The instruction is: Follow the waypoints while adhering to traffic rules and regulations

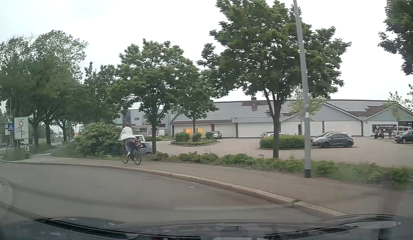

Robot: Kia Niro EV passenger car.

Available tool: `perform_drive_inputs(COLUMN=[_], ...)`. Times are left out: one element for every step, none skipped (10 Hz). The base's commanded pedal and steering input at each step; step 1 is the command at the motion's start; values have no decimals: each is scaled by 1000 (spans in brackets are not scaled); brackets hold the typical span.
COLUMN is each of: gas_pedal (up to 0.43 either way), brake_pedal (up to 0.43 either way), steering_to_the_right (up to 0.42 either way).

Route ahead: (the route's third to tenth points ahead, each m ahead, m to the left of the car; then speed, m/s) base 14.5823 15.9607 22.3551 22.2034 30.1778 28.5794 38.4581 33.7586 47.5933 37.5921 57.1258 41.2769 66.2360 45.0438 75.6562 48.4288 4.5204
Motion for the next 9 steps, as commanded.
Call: perform_drive_inputs(gas_pedal=[59, 59, 59, 59, 59, 59, 59, 59, 59], brake_pedal=[0, 0, 0, 0, 0, 0, 0, 0, 0], steering_to_the_right=[-353, -353, -351, -349, -347, -347, -346, -347, -348])
